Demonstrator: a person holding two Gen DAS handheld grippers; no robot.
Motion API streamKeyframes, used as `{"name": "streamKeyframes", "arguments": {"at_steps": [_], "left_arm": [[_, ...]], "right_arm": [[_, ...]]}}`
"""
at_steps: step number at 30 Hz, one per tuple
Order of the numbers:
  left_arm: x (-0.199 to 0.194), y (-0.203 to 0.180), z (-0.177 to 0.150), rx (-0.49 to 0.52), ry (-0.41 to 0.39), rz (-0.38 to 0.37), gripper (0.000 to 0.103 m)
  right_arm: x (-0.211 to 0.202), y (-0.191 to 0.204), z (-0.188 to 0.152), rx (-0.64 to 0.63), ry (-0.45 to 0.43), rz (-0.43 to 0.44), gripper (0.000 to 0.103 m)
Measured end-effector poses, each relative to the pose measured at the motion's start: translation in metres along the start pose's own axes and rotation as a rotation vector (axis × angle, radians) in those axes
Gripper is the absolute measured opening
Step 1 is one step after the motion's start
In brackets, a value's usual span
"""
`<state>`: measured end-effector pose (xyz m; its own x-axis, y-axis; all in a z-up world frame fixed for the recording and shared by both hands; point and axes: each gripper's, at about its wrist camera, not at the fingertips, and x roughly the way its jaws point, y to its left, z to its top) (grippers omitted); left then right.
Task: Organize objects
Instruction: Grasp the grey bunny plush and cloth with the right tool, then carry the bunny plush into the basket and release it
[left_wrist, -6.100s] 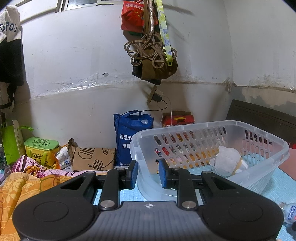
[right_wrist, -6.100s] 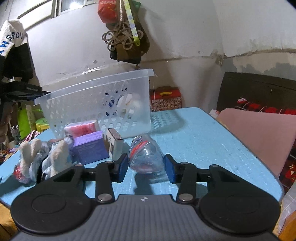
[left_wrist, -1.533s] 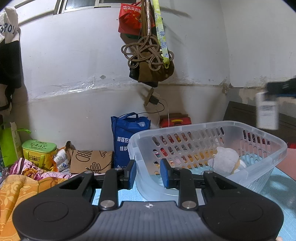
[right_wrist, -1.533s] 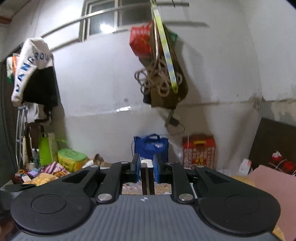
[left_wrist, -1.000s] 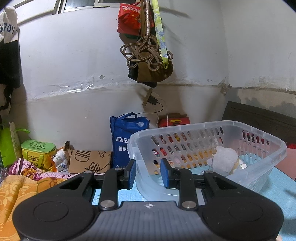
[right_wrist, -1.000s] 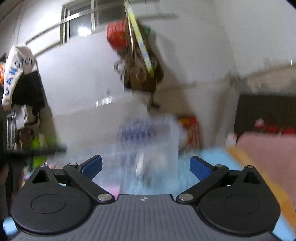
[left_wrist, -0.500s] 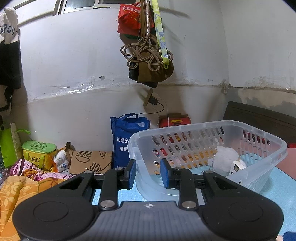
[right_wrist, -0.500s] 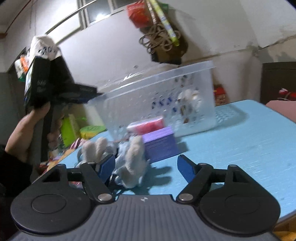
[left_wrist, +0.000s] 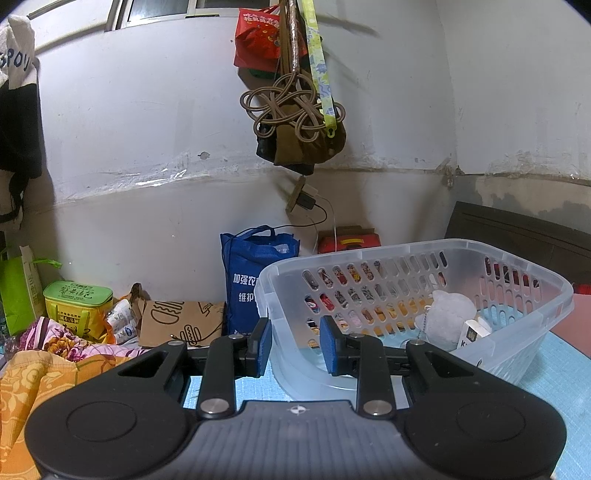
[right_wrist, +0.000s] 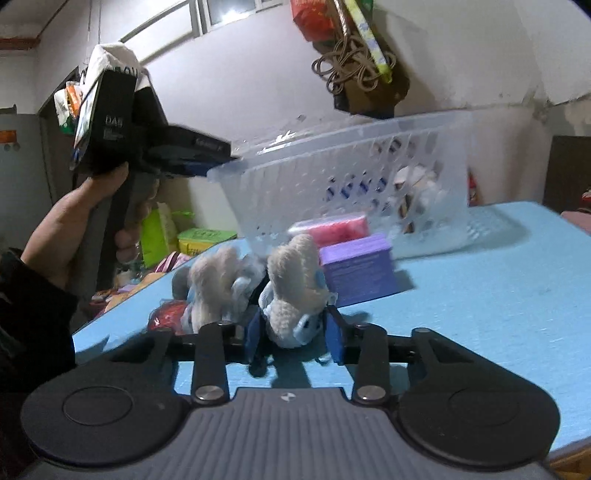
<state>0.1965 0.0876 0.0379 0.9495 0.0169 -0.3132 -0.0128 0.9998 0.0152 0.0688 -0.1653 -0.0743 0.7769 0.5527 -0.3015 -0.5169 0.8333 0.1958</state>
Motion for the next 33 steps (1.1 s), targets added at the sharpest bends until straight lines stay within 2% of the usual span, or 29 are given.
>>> {"name": "streamKeyframes", "arguments": {"at_steps": [4, 8, 11, 12, 18, 19, 20, 21, 22, 24, 33], "left_arm": [[-0.001, 0.0, 0.0, 0.0, -0.001, -0.002, 0.033], [-0.001, 0.0, 0.0, 0.0, -0.001, -0.003, 0.033], [-0.001, 0.001, 0.0, 0.002, 0.0, -0.004, 0.032], [-0.001, 0.001, 0.001, 0.001, -0.001, -0.003, 0.032], [-0.001, 0.001, 0.001, 0.002, -0.001, -0.004, 0.032], [-0.001, 0.001, 0.001, 0.002, -0.001, -0.004, 0.032], [-0.001, 0.001, 0.001, 0.002, -0.001, -0.004, 0.032], [-0.001, 0.001, 0.001, 0.001, -0.001, -0.004, 0.032], [-0.001, 0.001, 0.0, 0.001, -0.001, -0.004, 0.032], [-0.001, 0.001, 0.001, 0.0, -0.002, -0.004, 0.032], [-0.001, 0.001, 0.001, 0.0, -0.001, -0.004, 0.032]], "right_arm": [[-0.015, -0.012, 0.0, 0.0, -0.01, -0.049, 0.039], [-0.015, -0.025, -0.001, 0.075, -0.007, -0.041, 0.059], [-0.011, -0.017, 0.001, 0.052, -0.022, -0.019, 0.084], [-0.007, -0.014, 0.002, 0.046, -0.022, -0.014, 0.086], [0.013, -0.016, 0.002, 0.088, 0.01, 0.061, 0.085], [0.014, -0.015, 0.003, 0.078, 0.015, 0.064, 0.08], [0.013, -0.014, 0.003, 0.072, 0.024, 0.08, 0.068], [0.013, -0.015, 0.003, 0.087, 0.032, 0.112, 0.06], [0.012, -0.016, 0.003, 0.103, 0.032, 0.124, 0.056], [0.006, -0.014, 0.005, 0.082, 0.015, 0.097, 0.048], [-0.02, 0.006, 0.016, -0.022, -0.084, 0.043, 0.042]]}}
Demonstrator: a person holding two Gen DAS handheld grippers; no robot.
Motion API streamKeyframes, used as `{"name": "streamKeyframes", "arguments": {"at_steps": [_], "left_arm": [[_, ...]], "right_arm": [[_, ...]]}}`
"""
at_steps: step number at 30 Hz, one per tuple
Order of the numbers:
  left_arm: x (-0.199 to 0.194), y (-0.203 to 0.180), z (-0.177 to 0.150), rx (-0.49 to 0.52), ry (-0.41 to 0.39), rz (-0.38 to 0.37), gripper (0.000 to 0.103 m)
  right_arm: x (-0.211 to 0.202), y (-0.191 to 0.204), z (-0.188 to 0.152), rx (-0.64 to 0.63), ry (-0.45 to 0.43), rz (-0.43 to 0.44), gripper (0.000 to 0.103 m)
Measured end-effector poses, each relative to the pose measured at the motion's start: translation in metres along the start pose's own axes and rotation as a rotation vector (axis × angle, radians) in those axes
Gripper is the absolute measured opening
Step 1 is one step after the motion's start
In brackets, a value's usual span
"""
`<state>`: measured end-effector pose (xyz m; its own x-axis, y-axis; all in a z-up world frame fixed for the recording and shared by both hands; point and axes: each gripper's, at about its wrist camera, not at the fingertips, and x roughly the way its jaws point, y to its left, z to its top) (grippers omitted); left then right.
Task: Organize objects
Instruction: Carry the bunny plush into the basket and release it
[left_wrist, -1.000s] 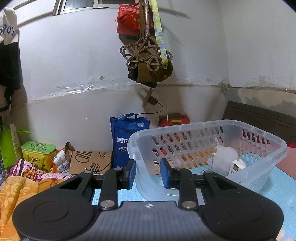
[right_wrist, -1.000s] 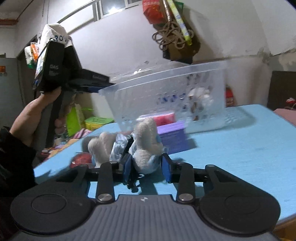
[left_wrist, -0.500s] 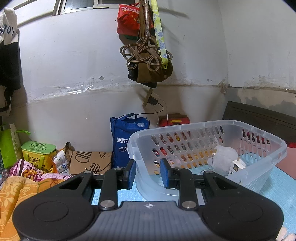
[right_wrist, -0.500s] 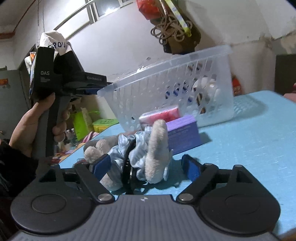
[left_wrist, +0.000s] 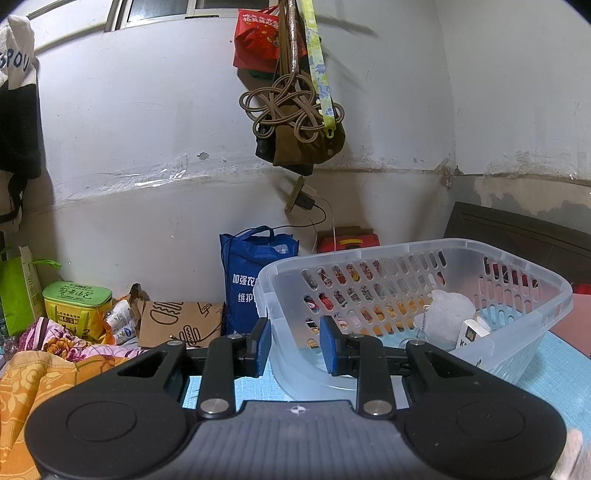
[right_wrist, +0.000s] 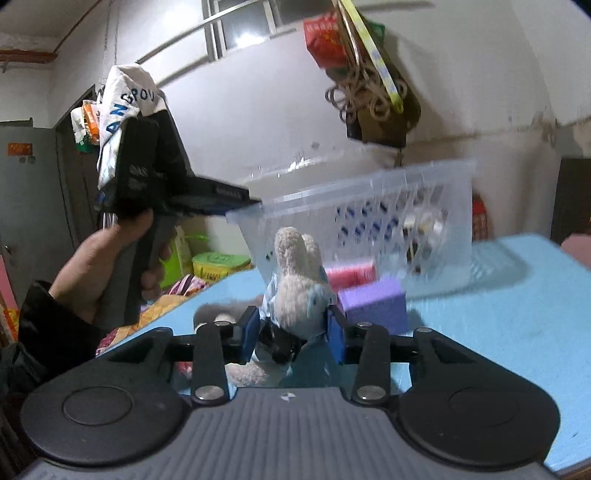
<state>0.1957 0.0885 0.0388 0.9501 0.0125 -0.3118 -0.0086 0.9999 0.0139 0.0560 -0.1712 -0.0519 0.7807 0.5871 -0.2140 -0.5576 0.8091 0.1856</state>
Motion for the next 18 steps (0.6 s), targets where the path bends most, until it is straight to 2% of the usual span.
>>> {"name": "streamKeyframes", "arguments": {"at_steps": [4, 6, 14, 18], "left_arm": [[0.0, 0.0, 0.0, 0.0, -0.001, -0.002, 0.033], [-0.001, 0.0, 0.0, 0.0, -0.001, -0.003, 0.033], [-0.001, 0.0, 0.0, -0.002, -0.001, -0.004, 0.033], [-0.001, -0.001, 0.0, -0.003, -0.002, -0.004, 0.033]], "right_arm": [[-0.002, 0.004, 0.014, -0.034, -0.028, -0.03, 0.04], [-0.005, 0.005, 0.023, -0.05, -0.042, -0.048, 0.028], [0.002, 0.005, 0.032, -0.08, -0.014, -0.067, 0.027], [-0.005, 0.011, 0.033, -0.093, -0.039, -0.064, 0.027]]}}
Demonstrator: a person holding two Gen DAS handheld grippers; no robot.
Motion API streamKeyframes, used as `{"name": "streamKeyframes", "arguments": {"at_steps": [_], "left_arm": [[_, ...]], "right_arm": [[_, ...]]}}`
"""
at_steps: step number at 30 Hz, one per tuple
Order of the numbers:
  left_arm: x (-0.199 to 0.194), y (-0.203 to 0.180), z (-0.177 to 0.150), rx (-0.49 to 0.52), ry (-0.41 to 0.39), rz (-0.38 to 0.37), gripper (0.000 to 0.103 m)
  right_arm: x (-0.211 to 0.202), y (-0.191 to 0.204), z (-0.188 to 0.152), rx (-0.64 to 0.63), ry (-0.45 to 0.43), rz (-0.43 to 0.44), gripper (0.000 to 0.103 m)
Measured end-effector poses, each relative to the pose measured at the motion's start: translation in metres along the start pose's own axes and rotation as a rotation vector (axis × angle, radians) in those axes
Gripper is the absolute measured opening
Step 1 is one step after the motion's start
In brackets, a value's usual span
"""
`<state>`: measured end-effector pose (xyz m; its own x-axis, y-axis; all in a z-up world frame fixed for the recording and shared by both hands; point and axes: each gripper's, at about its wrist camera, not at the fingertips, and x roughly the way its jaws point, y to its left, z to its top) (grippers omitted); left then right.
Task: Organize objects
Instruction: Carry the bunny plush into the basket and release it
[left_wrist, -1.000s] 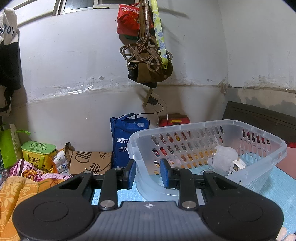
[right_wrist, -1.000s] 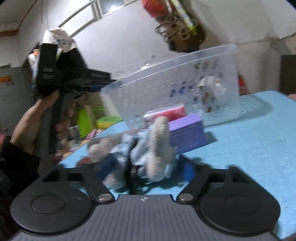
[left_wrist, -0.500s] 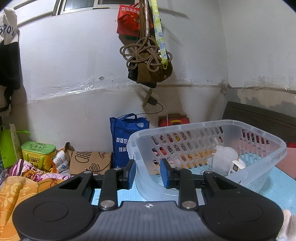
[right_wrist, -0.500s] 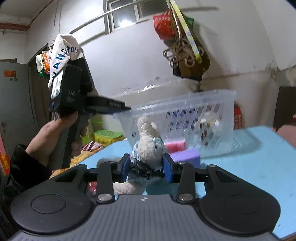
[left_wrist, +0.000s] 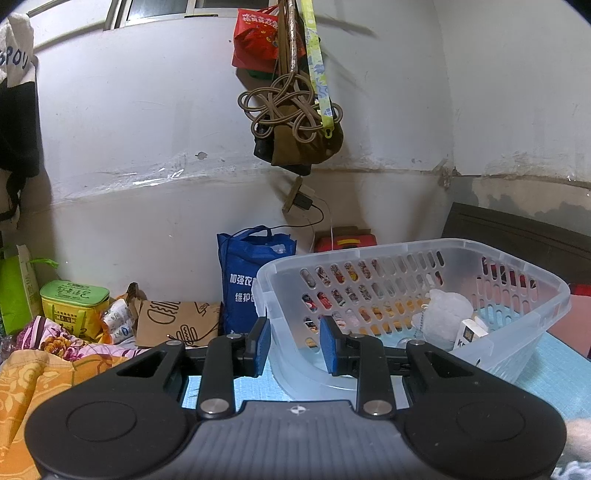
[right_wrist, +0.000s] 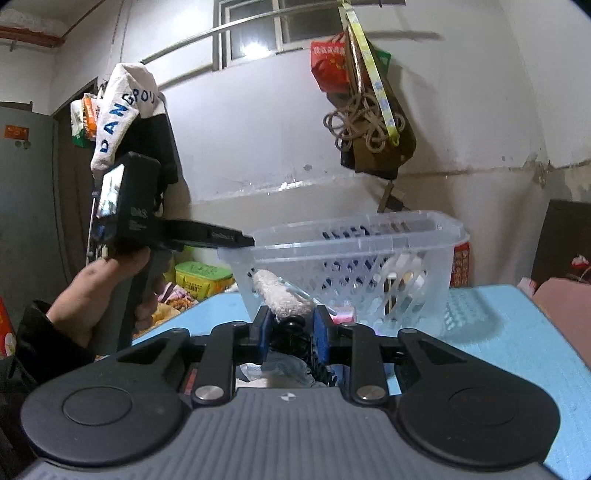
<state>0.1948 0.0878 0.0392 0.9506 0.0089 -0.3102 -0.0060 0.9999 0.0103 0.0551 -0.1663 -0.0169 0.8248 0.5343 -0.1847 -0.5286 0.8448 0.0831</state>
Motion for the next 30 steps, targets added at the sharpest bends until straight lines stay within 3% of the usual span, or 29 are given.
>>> {"name": "streamKeyframes", "arguments": {"at_steps": [6, 11, 15, 19, 22, 23, 25, 28, 30], "left_arm": [[-0.001, -0.001, 0.0, 0.0, 0.0, 0.001, 0.033], [-0.001, -0.002, -0.001, 0.0, 0.0, 0.0, 0.033], [-0.001, -0.002, -0.001, 0.0, 0.0, 0.0, 0.033], [-0.001, -0.003, -0.001, 0.0, 0.0, -0.001, 0.033], [-0.001, -0.003, -0.002, -0.001, -0.004, 0.0, 0.033], [-0.002, -0.004, -0.003, 0.003, -0.006, 0.002, 0.033], [-0.002, -0.003, -0.003, 0.003, -0.005, -0.002, 0.033], [-0.002, -0.002, -0.003, -0.009, -0.006, -0.01, 0.034], [-0.003, -0.002, -0.003, -0.005, -0.004, -0.01, 0.034]], "right_arm": [[-0.017, 0.004, 0.025, -0.035, -0.074, 0.002, 0.027], [-0.026, 0.012, 0.074, -0.111, -0.194, -0.018, 0.027], [0.012, 0.015, 0.116, -0.211, -0.214, -0.056, 0.027], [0.074, 0.016, 0.123, -0.286, -0.118, -0.079, 0.029], [0.105, 0.011, 0.115, -0.32, -0.072, -0.116, 0.044], [0.105, 0.011, 0.109, -0.327, -0.085, -0.158, 0.06], [0.099, 0.005, 0.105, -0.287, -0.113, -0.205, 0.064], [0.073, -0.006, 0.097, -0.17, -0.128, -0.17, 0.072], [0.048, -0.008, 0.083, -0.125, -0.158, -0.177, 0.1]]}}
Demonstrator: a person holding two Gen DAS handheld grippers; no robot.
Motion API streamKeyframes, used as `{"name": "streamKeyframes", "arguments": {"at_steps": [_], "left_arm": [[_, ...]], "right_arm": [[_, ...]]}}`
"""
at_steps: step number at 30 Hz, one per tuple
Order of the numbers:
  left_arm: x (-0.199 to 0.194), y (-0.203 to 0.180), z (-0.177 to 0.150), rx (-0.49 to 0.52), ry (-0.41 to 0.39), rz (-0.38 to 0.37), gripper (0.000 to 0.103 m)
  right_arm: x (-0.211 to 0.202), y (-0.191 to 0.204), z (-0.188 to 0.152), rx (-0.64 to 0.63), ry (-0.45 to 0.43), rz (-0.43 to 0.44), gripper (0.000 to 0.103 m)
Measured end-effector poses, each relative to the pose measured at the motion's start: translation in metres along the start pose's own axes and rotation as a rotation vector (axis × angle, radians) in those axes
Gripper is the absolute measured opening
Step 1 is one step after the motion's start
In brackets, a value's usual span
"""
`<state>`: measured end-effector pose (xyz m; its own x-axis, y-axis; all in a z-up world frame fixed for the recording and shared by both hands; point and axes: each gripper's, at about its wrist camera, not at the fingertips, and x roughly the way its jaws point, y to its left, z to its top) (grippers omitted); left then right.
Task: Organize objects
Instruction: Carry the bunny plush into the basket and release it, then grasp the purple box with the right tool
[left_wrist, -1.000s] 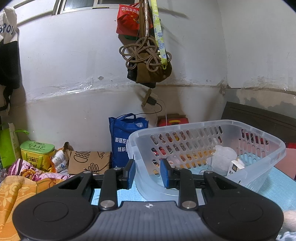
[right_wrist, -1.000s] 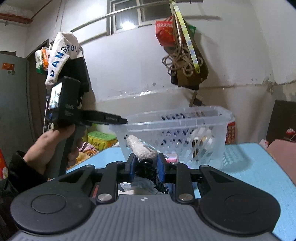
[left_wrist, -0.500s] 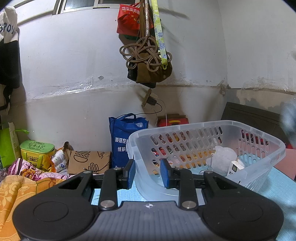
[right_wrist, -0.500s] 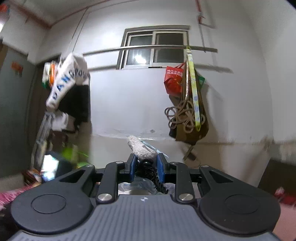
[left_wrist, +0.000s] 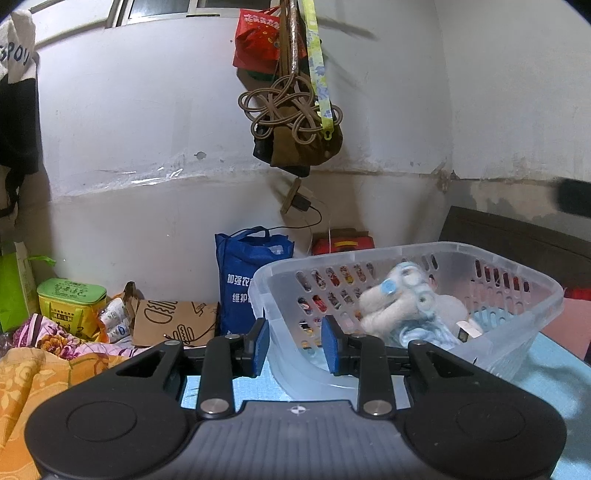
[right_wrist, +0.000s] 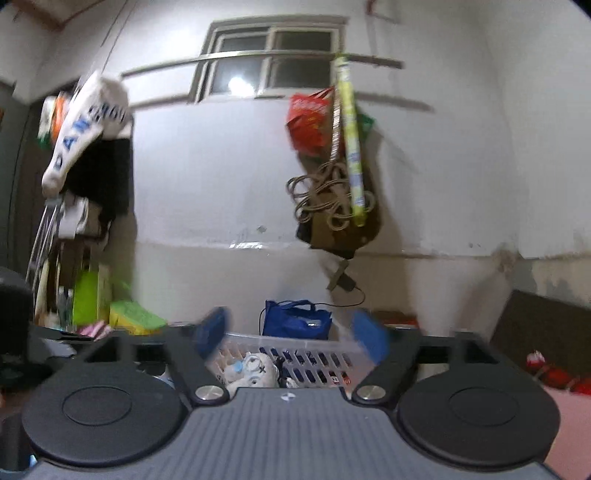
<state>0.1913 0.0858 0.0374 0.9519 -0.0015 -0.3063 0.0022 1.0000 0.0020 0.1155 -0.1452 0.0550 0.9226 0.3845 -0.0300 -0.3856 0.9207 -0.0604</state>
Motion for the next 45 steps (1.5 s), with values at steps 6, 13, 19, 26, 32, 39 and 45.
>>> {"name": "streamKeyframes", "arguments": {"at_steps": [6, 13, 19, 26, 32, 39, 45], "left_arm": [[-0.001, -0.001, 0.001, -0.004, 0.0, -0.002, 0.035], [0.001, 0.0, 0.002, -0.007, 0.001, 0.001, 0.034], [0.001, 0.0, 0.001, -0.009, 0.002, 0.009, 0.034], [0.001, 0.001, 0.001, -0.01, 0.002, 0.009, 0.034], [0.001, 0.0, 0.001, -0.009, 0.002, 0.009, 0.034], [0.002, 0.002, 0.002, -0.009, -0.003, 0.002, 0.035], [0.002, 0.002, 0.002, -0.009, -0.002, 0.002, 0.035]], "right_arm": [[-0.023, -0.012, -0.053, 0.12, 0.116, 0.029, 0.103], [0.022, -0.018, -0.091, 0.174, 0.371, 0.016, 0.103], [0.029, -0.001, -0.093, 0.096, 0.424, 0.08, 0.103], [0.036, 0.012, -0.096, 0.024, 0.48, 0.054, 0.081], [0.035, 0.008, -0.098, 0.045, 0.469, 0.056, 0.063], [0.022, 0.01, -0.096, 0.031, 0.396, 0.04, 0.063], [0.016, 0.006, -0.094, 0.059, 0.36, 0.025, 0.063]]}}
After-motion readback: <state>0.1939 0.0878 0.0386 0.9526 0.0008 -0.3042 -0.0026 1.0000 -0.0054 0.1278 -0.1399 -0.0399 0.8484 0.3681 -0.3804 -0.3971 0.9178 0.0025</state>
